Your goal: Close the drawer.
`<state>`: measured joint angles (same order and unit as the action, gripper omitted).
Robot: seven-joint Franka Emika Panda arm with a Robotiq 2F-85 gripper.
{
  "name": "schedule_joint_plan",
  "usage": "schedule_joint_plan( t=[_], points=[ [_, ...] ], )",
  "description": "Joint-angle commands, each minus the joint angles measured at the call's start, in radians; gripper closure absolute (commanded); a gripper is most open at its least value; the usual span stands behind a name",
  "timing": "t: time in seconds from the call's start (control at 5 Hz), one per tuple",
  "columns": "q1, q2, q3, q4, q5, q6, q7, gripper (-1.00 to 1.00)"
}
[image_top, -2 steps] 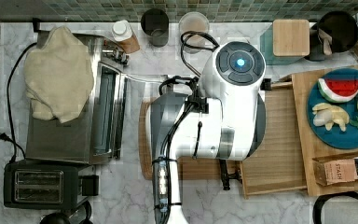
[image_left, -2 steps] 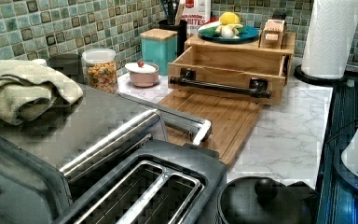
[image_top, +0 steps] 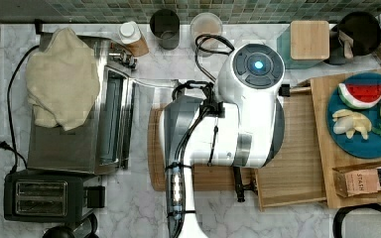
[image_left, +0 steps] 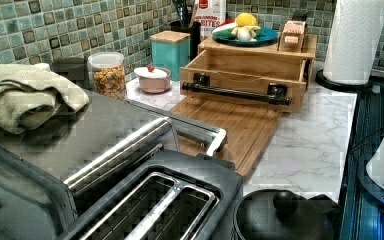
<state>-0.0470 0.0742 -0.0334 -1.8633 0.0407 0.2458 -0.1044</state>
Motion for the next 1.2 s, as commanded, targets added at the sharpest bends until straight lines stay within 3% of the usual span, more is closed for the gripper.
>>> schedule_joint_plan(
  t=[0.2,0.6,0.8,1.0,1.2],
  points=[
    [0.007,-0.061,0.021,-0.172,0.034,0.16,-0.241,1.0],
    [0.02,-0.065,0.03,-0.246,0.087,0.164,-0.472,1.0],
    [0.094,-0.089,-0.045,-0.327,0.1,0.224,-0.601,1.0],
    [0.052,-0.112,-0.005,-0.411,0.102,0.296,-0.704,1.0],
    [0.071,-0.135,-0.012,-0.513,0.049,0.427,-0.76,1.0]
  ],
)
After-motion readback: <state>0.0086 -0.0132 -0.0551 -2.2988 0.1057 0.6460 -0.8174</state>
